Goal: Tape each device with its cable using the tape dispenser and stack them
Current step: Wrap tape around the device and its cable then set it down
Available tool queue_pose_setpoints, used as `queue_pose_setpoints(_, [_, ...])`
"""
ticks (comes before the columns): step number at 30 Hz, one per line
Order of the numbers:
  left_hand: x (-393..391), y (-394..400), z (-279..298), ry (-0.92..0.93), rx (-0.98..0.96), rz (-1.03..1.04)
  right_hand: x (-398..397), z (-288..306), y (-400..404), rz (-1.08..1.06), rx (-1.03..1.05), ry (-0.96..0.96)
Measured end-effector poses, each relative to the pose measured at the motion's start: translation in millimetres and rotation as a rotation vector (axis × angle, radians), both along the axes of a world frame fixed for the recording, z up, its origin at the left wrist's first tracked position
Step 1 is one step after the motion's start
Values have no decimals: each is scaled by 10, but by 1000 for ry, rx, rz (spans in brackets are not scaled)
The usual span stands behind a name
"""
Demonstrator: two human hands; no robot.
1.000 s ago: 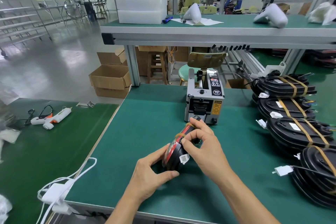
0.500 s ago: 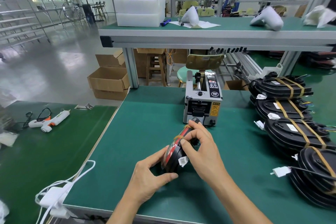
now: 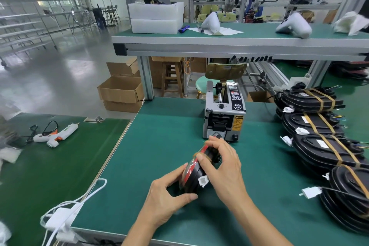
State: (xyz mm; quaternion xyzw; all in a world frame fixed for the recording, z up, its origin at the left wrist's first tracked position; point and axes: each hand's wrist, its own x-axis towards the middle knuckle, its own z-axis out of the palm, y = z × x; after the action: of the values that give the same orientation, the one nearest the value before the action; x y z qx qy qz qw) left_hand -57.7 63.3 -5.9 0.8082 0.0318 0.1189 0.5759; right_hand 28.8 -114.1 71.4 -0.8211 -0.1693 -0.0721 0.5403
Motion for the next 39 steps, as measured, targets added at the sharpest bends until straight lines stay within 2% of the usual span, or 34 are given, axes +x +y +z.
queue_pose_setpoints(4, [4, 8, -9, 1, 6, 7, 5, 28, -76, 37, -91, -3])
queue_pose_setpoints(8, [14, 14, -28, -7, 5, -5, 245, 100, -137, -157, 135, 32])
queue_pose_setpoints(11, [18, 19, -27, -20, -6, -16, 632, 145, -148, -302, 213, 188])
queue_pose_setpoints(15, [23, 30, -4, -32, -16, -34, 1025, 117, -71, -329, 187, 351])
queue_pose_setpoints(24, [21, 24, 11, -42, -31, -44, 1293, 67, 195, -421, 229, 421])
queue_pose_setpoints(30, [21, 25, 27, -46, -23, -45, 1418, 79, 288, -510, 377, 533])
queue_pose_setpoints(39, [31, 31, 33, -41, -30, -43, 1534, 53, 380, -612, 484, 637])
